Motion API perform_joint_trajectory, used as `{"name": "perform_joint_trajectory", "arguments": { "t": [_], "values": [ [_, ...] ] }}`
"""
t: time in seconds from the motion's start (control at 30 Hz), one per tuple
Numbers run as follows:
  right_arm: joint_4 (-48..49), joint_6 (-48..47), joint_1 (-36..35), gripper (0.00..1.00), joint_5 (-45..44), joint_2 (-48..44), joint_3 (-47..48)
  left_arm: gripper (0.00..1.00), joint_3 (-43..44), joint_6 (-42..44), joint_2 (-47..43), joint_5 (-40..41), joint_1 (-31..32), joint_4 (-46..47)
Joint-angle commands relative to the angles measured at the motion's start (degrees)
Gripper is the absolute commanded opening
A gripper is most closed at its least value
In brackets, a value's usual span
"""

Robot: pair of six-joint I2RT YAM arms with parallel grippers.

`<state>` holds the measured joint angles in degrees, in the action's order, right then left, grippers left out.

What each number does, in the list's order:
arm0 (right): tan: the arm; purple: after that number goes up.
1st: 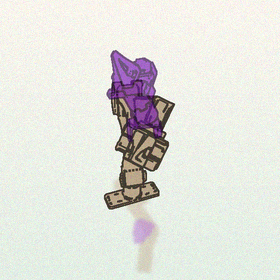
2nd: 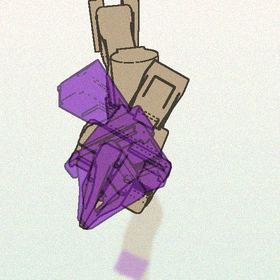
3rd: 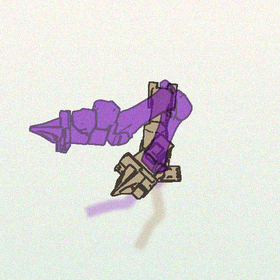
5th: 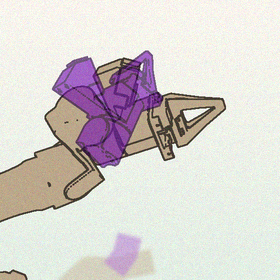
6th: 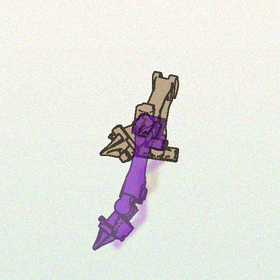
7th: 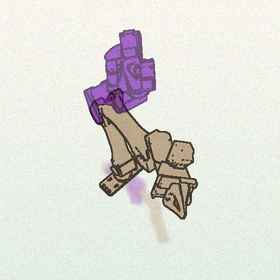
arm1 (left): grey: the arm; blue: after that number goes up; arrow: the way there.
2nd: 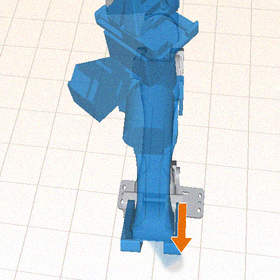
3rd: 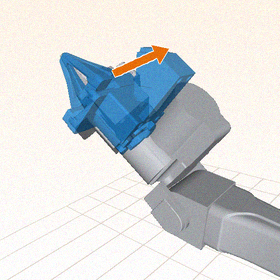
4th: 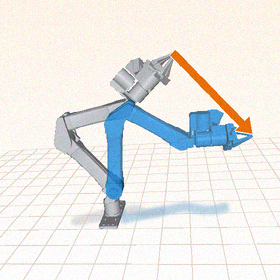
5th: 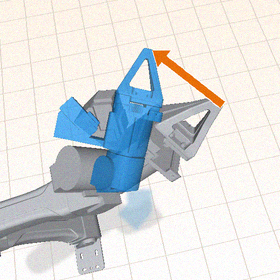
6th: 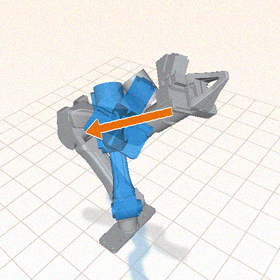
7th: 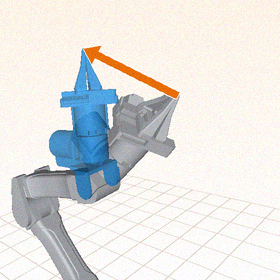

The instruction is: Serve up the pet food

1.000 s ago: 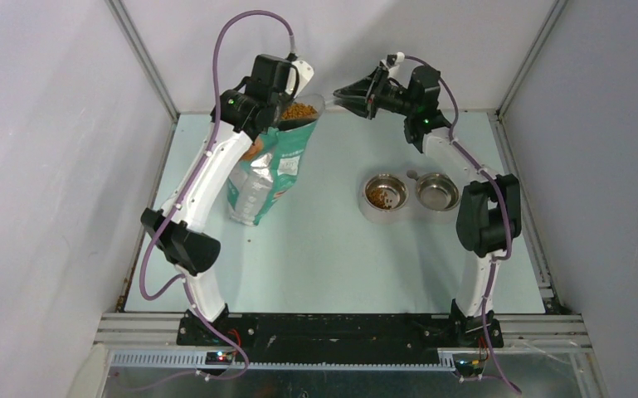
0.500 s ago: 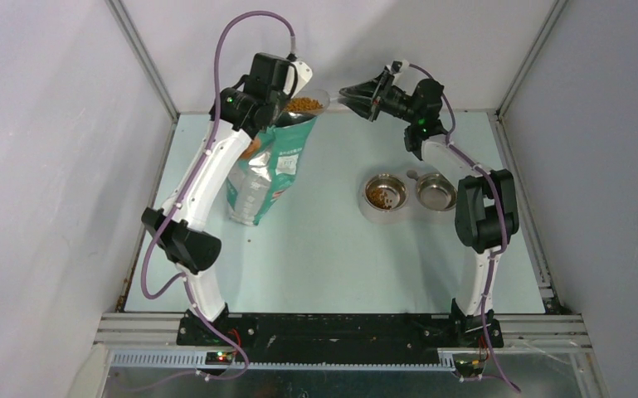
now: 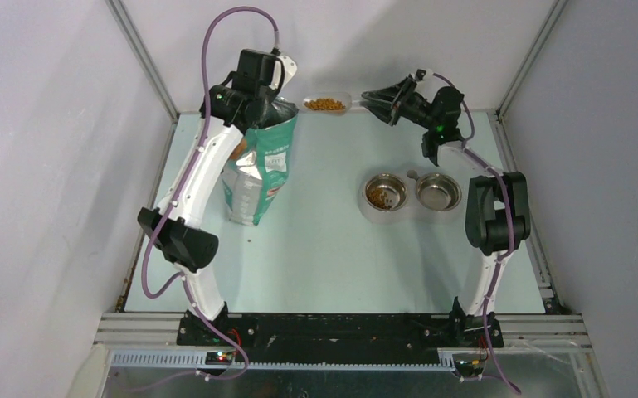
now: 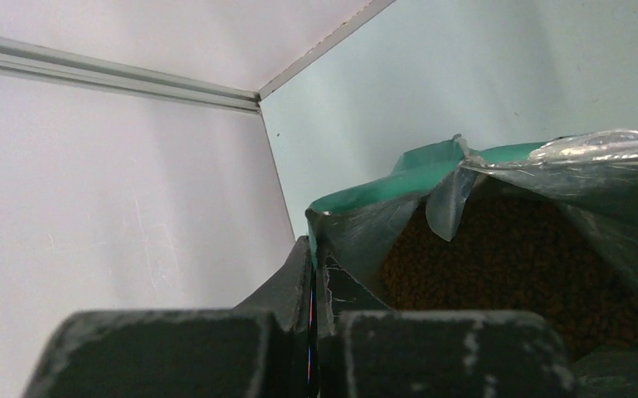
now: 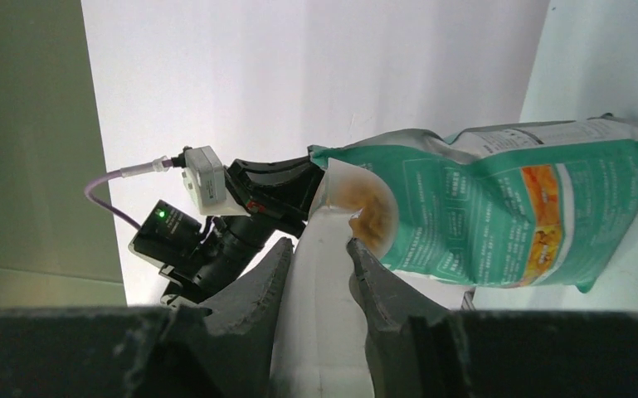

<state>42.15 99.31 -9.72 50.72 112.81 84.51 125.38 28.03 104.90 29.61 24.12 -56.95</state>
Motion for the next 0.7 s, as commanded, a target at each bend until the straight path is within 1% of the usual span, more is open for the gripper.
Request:
{"name": "perform_joint_trajectory", "arguments": {
  "t": [0.0, 0.17, 0.3, 0.67],
  "values": [
    [4.63, -1.74, 2.09, 0.0, 0.96, -5.73, -3.35, 0.0, 0.67, 1.14, -2.88, 2.22, -0.56, 4.21],
    [9.79, -1.79, 5.16, 0.0, 2.14, -7.71, -6.52, 0.0, 0.82, 1.67, -2.46, 2.24, -0.55, 5.0],
    [12.97, -2.26, 7.65, 0.0, 3.61, -9.26, -10.76, 0.0, 0.71, 1.58, -2.29, 1.76, -0.56, 5.09],
    [14.97, -4.45, 16.57, 0.0, 6.32, -15.41, -22.11, 0.0, 1.09, 1.43, -1.63, -0.1, -0.54, 6.13]
  ]
}}
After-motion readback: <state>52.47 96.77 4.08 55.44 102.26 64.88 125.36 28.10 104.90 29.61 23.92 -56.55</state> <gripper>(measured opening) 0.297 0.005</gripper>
